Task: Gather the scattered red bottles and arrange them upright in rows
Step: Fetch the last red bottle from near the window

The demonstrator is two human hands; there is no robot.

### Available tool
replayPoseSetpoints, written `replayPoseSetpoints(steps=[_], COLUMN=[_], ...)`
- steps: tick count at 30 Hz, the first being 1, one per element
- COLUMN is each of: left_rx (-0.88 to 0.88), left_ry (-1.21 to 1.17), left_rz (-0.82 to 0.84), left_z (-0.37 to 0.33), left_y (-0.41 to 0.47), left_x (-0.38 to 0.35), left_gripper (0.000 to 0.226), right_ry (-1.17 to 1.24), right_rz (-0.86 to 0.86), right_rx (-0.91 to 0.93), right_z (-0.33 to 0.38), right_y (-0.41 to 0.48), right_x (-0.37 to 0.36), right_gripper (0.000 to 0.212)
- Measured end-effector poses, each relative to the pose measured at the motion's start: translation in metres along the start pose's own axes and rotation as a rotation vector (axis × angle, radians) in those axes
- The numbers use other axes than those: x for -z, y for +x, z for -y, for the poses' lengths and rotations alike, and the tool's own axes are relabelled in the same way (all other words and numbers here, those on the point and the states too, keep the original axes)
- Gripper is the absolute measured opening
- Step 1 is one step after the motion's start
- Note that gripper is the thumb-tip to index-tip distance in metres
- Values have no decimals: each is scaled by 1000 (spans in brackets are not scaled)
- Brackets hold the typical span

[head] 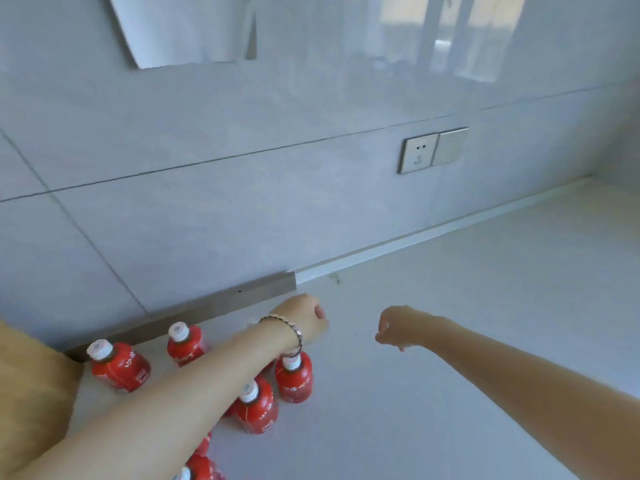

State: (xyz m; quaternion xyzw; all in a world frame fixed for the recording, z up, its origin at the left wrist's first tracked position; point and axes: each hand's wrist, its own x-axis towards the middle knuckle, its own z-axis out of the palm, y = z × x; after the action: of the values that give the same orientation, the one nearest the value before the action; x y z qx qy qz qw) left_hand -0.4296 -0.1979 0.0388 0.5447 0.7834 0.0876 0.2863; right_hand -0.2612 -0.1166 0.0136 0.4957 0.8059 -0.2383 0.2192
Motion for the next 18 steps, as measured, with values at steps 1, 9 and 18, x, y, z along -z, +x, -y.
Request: replayPoseSetpoints(steps=[1, 9, 18], left_rx=[-47, -352, -645], left_ry=[59, 284, 387], left_rz=[52, 278, 486], left_z=[-26, -260, -525], left_y=[9, 14, -76], left_x=[-15, -161, -342], left_gripper=[22, 31, 12], right_ry=[15, 263, 420], right_rz=[15, -142, -221], right_rx=[-41, -423, -870], right_z=[-31, -285, -549], right_y=[-8, -148, -337], right_x=[-2, -33, -126], right_gripper=[30, 39, 38])
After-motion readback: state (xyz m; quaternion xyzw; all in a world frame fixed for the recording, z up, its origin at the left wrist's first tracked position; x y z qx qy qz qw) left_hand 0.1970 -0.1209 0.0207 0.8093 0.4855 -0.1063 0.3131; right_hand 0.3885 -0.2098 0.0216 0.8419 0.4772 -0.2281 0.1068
